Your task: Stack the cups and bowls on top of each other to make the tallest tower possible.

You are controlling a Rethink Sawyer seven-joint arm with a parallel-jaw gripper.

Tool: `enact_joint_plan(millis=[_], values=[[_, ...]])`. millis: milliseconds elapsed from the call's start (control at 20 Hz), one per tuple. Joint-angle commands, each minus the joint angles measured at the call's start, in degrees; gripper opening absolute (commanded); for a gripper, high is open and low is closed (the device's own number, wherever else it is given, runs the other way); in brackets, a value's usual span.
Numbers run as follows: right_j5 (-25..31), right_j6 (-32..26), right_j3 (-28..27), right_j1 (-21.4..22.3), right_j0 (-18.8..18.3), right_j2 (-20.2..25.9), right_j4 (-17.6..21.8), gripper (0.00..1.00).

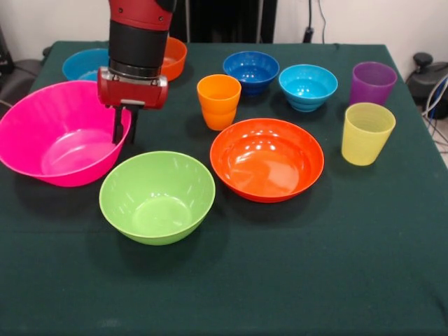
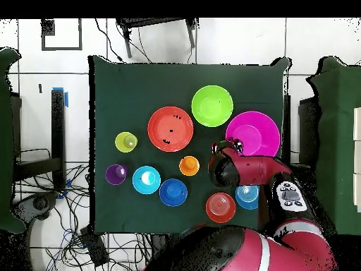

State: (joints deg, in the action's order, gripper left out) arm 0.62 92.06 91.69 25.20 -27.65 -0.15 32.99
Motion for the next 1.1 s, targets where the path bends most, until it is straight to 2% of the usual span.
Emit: enact_joint_plan(millis=[50, 350, 1100], values=[[2.5, 1.4, 0.8, 1.8, 0.5, 8.0, 2.7, 0.00], [4.8, 0.9, 3.3, 5.0, -0.1, 8.9, 2.2, 0.00], [3.0, 1.7, 2.9, 3.6, -0.4, 9.2, 3.0, 0.00]])
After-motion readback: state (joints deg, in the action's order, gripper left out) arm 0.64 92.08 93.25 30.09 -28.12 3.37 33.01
